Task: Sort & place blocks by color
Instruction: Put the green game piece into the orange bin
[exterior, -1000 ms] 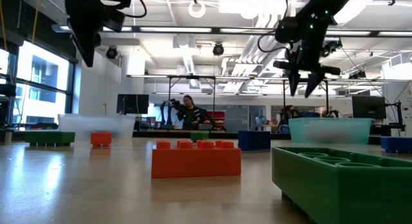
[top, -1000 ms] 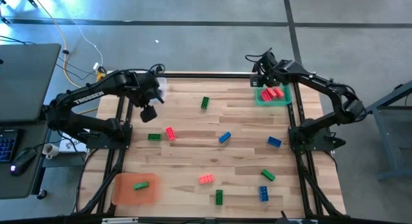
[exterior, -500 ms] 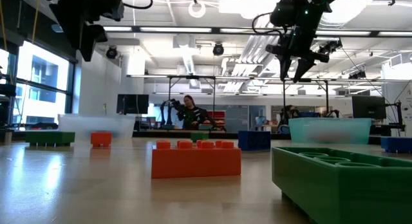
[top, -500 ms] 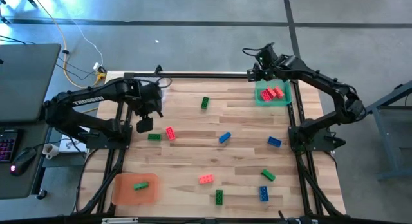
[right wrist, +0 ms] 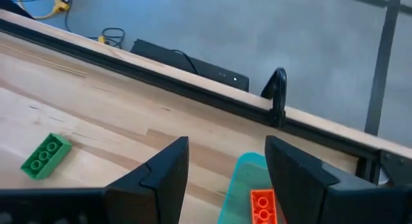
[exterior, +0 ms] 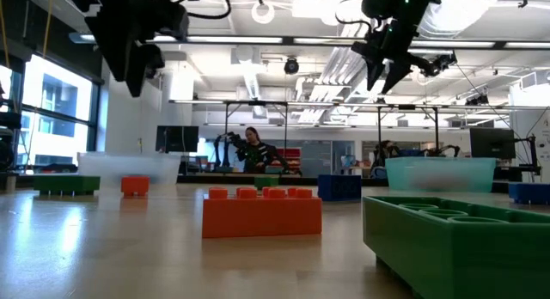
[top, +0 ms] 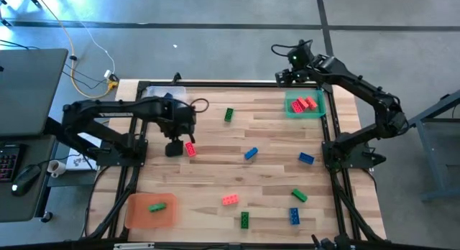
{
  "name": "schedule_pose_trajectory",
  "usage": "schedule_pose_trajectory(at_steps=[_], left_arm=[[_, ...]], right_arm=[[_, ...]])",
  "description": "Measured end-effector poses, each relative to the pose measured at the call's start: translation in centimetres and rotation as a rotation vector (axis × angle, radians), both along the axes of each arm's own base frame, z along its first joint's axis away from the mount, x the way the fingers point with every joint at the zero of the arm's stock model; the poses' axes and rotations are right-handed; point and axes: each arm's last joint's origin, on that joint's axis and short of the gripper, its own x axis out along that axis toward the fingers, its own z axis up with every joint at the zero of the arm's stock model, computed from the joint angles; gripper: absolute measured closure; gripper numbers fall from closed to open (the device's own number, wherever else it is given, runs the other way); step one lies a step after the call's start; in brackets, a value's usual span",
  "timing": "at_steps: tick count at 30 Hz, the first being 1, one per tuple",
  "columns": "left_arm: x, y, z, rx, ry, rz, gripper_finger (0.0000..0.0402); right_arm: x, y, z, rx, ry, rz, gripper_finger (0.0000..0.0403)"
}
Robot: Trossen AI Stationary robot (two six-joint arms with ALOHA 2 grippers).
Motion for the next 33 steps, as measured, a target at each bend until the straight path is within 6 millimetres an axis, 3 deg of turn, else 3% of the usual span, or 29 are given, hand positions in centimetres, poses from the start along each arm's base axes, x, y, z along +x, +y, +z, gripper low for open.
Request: schedule_pose_trajectory(at_steps=[7, 15, 24, 33], left_arm=[[0.8, -0.8, -1.1, 0.0, 0.019, -0.008, 0.0138], [-1.4, -2.2, -6.0, -0.025, 0.08, 0.059, 0.0138], [-3.3, -3.0, -10.1, -0.035, 0.115, 0.026, 0.0138], [-3.4, -2.9, -10.3, 0.011, 0.119, 0.065, 0.0138]], right_arm=[[0.0, 0.0, 0.5, -0.019, 0.018, 0.04, 0.0213], [0.0, 0.0, 0.4, -0.013, 0.019, 0.045, 0.0213], [0.0, 0.0, 0.4, -0.006, 0.01, 0.049, 0.0213], [0.0, 0.1, 0.4, -0.001, 0.004, 0.056, 0.0213]])
